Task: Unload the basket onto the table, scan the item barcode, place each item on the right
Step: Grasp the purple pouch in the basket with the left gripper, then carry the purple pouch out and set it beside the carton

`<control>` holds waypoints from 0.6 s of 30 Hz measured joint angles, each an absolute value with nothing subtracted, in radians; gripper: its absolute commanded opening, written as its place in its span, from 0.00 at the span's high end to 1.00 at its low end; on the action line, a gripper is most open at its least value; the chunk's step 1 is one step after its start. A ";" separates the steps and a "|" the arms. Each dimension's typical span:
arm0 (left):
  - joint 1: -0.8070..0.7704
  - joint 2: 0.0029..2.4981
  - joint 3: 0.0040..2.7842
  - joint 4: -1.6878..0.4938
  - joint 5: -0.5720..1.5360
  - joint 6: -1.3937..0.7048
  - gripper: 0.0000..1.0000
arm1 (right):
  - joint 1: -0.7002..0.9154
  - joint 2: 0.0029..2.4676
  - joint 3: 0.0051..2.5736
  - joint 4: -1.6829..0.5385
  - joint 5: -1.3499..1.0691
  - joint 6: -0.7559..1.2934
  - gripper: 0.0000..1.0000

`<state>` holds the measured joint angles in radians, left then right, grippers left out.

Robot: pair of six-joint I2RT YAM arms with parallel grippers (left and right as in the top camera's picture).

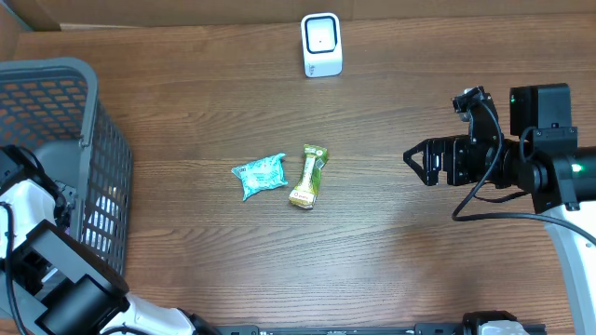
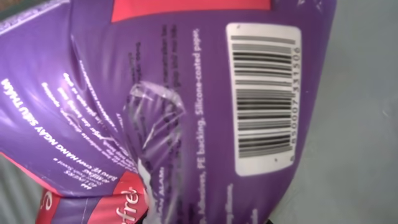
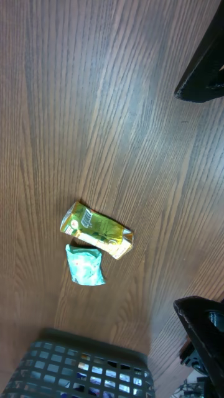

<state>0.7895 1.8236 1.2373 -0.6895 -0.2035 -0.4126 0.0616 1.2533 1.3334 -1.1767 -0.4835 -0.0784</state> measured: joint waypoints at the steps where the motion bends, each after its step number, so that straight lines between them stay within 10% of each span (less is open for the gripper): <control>1: 0.789 1.825 1.258 -0.727 -0.186 -0.413 0.96 | 0.062 1.253 1.333 -1.177 -0.484 -0.079 0.00; 18: 0.698 1.597 1.917 -1.087 0.056 -0.375 0.96 | 0.061 1.253 1.333 -1.166 -0.488 -0.078 0.00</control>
<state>0.6975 1.5970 1.9167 -1.0866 0.0559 -0.3748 0.0612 1.2533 1.3334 -1.1664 -0.4877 -0.0780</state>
